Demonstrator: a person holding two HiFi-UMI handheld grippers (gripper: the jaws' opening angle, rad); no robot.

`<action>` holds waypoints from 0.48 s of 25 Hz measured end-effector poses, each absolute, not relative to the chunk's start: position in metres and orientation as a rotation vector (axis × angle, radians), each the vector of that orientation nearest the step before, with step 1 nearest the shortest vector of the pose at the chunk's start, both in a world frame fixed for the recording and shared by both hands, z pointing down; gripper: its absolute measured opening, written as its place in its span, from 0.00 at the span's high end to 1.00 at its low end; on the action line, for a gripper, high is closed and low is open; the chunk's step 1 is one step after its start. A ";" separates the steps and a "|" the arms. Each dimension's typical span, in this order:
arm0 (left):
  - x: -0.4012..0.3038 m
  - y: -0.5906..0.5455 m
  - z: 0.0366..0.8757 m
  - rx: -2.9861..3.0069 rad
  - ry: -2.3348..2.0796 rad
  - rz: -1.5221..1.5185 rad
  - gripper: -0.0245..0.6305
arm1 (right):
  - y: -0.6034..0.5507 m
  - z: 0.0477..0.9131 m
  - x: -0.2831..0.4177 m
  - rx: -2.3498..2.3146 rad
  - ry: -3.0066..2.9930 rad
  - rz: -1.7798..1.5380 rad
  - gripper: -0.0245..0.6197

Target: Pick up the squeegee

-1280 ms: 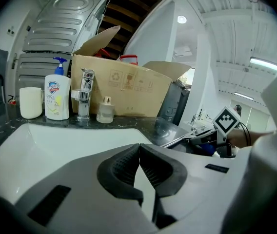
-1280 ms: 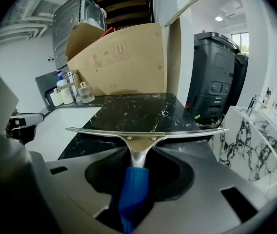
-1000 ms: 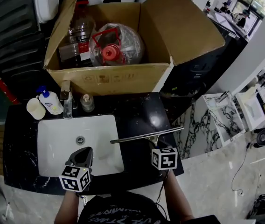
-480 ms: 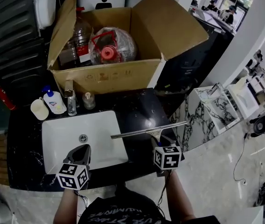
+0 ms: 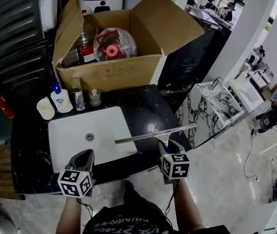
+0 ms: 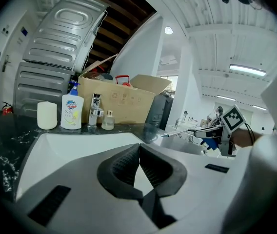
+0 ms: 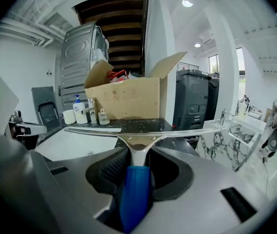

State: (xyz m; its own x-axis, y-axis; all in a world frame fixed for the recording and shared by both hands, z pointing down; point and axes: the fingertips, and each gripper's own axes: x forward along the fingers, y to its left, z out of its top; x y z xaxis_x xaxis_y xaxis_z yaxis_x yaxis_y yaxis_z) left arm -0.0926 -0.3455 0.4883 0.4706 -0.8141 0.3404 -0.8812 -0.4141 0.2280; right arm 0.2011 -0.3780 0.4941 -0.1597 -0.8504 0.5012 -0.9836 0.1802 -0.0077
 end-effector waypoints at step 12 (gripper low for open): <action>-0.114 -0.254 0.476 2.428 -1.348 0.236 0.93 | -0.260 0.482 0.173 1.841 -2.064 0.436 0.72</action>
State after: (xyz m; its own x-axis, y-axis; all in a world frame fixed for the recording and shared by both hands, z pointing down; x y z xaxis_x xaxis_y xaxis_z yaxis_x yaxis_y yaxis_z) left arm -0.1144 -0.2543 0.4763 0.5326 -0.7871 0.3110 -0.8460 -0.4844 0.2228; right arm 0.1732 -0.2602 0.4819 -0.1026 -0.8892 0.4459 -0.9936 0.1133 -0.0027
